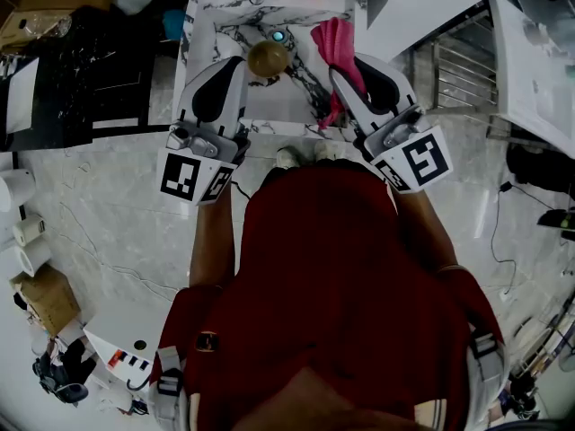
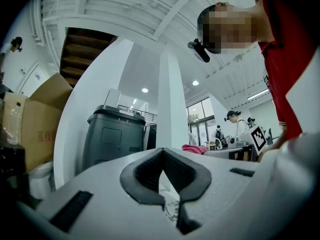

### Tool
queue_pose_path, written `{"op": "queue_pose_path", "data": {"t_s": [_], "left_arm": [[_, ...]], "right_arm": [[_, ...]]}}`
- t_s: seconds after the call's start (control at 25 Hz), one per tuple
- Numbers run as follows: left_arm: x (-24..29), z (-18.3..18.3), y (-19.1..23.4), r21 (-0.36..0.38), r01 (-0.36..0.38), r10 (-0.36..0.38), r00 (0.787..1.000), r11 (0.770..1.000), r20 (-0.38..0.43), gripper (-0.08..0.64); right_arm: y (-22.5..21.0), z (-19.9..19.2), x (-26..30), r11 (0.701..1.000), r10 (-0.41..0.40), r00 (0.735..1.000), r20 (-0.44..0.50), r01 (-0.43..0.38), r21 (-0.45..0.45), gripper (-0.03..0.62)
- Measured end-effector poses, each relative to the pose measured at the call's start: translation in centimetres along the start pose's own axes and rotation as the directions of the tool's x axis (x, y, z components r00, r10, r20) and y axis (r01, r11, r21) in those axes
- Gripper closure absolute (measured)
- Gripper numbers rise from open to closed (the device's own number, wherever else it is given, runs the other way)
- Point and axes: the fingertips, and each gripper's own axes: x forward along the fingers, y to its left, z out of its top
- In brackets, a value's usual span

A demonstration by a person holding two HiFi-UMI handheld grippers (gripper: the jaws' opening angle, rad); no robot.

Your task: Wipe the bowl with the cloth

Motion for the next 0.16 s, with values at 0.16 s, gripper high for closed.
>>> {"op": "queue_pose_path", "data": {"t_s": [0.16], "left_arm": [[-0.12,0.13,0.37,-0.003,-0.002,0.002,1.0,1.0,0.006,0.555]], "right_arm": [[0.12,-0.05,0.23,1.0,-0.002,1.0,-0.002,0.002,0.002,0.505]]}}
